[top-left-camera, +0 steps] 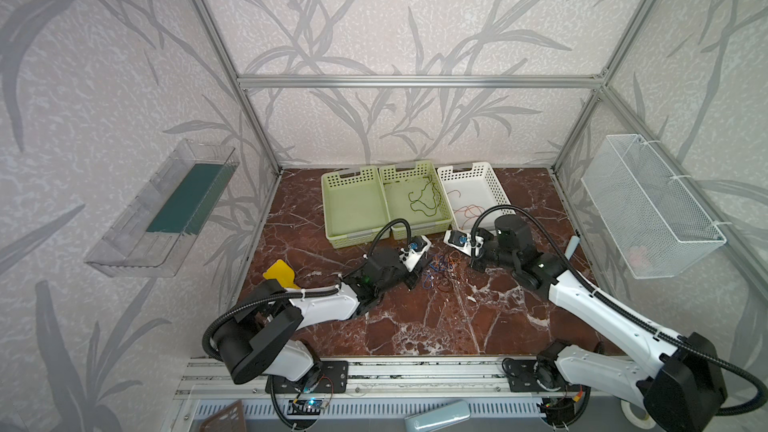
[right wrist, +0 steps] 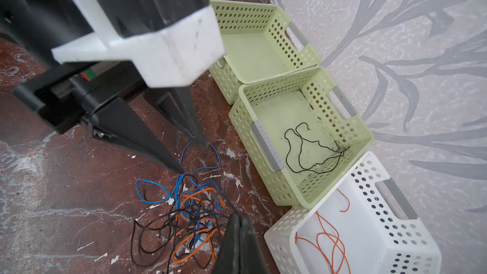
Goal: Untangle and sort cables by color
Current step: Untie the cable from multiple cables.
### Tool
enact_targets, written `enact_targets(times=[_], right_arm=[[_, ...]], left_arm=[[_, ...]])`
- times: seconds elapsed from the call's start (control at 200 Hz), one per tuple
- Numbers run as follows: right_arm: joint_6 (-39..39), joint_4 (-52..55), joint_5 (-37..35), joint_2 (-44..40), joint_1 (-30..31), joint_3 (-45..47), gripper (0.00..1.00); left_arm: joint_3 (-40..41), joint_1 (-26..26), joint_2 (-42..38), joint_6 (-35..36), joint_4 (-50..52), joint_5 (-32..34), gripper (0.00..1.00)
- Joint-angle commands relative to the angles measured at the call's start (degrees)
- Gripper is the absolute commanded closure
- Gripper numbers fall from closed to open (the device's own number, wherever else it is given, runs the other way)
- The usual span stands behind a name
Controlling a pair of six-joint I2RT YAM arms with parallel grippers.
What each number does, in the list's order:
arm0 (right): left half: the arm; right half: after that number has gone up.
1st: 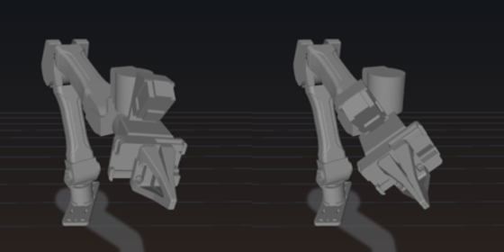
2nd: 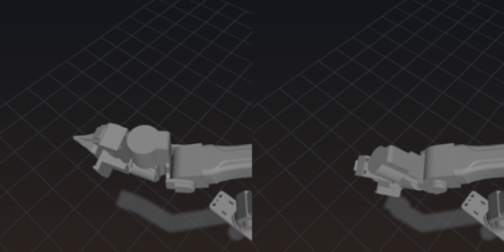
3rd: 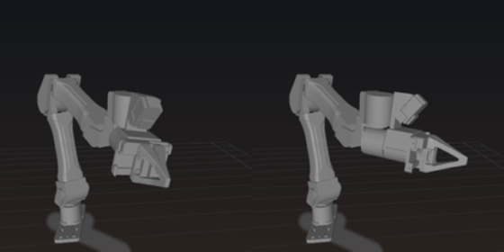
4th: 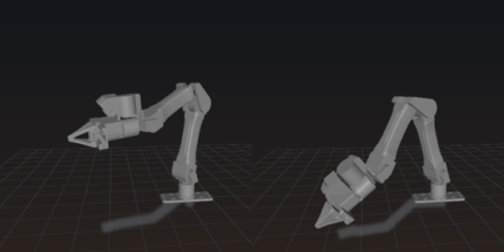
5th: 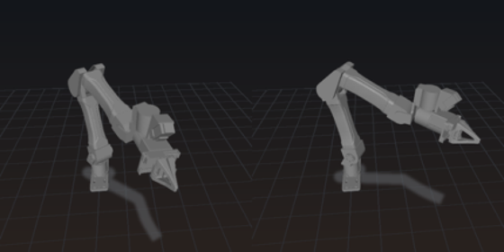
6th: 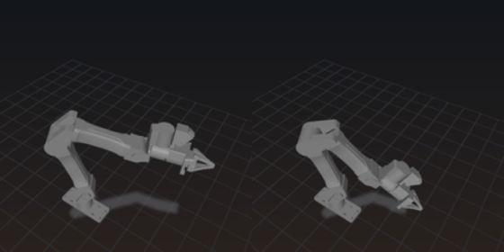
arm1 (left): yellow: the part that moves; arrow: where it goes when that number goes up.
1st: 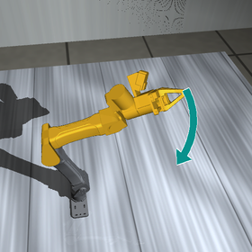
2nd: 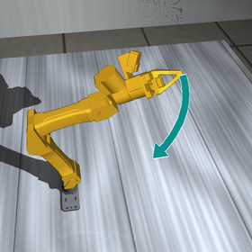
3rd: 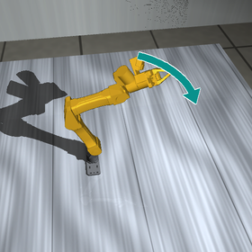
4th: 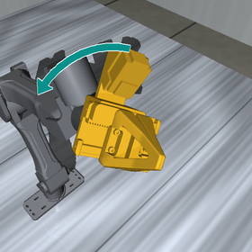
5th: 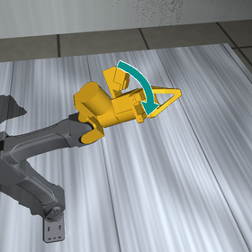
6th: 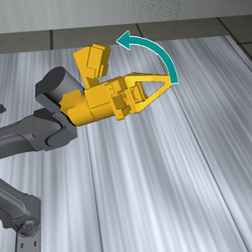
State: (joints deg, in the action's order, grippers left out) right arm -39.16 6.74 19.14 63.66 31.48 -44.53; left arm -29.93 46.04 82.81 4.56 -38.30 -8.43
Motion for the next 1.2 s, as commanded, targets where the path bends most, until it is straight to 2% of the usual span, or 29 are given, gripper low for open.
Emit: enact_targets(times=[0.0, 0.095, 0.225, 0.365, 0.555, 0.635, 0.955, 1.04, 1.11, 1.195], right_arm=[[-1.1, 0.1, 2.2, -2.3, -0.2, -2.8, 1.00], [-3.2, 1.7, 4.2, -3.1, -0.1, -4.1, 1.00], [-6.4, 3.4, 7.4, -4.6, -0.2, -4.9, 1.00], [-8.0, 3.9, 6.0, -6.0, -0.1, -5.6, 1.00], [-6.7, 2.4, 5.5, -6.0, -0.3, -6.8, 1.00], [-5.6, 0.9, 5.3, -5.8, -0.3, -6.5, 1.00], [-2.8, -4.2, 5.5, -6.0, -0.3, -4.7, 1.00], [-1.7, -5.7, 6.0, -5.3, -0.3, -4.2, 1.00], [-0.8, -7.1, 6.0, -5.2, -0.5, -3.7, 1.00], [0.6, -8.2, 6.3, -5.6, -1.4, -3.3, 1.00]], left_arm=[[-1.4, -0.2, -0.4, 1.6, 1.3, 0.0, 0.65], [-1.3, -0.2, 0.3, 0.5, -0.4, 0.2, 0.63], [-2.0, -0.6, 1.3, -2.9, -3.4, 2.6, 0.54], [-2.9, -1.4, 0.9, -4.5, -3.0, 1.4, 0.50], [-2.9, -1.4, 3.1, -5.1, -4.2, -4.8, 0.49], [-3.5, -1.3, 4.8, -5.9, -4.9, -7.6, 0.53], [-6.0, -0.5, 9.8, -7.2, -7.9, -11.8, 0.54], [-6.8, -0.2, 12.4, -7.9, -10.9, -11.3, 0.59], [-6.7, -0.2, 14.1, -8.4, -14.1, -10.6, 0.67], [-6.6, -0.3, 15.3, -8.4, -15.9, -9.3, 0.82]])
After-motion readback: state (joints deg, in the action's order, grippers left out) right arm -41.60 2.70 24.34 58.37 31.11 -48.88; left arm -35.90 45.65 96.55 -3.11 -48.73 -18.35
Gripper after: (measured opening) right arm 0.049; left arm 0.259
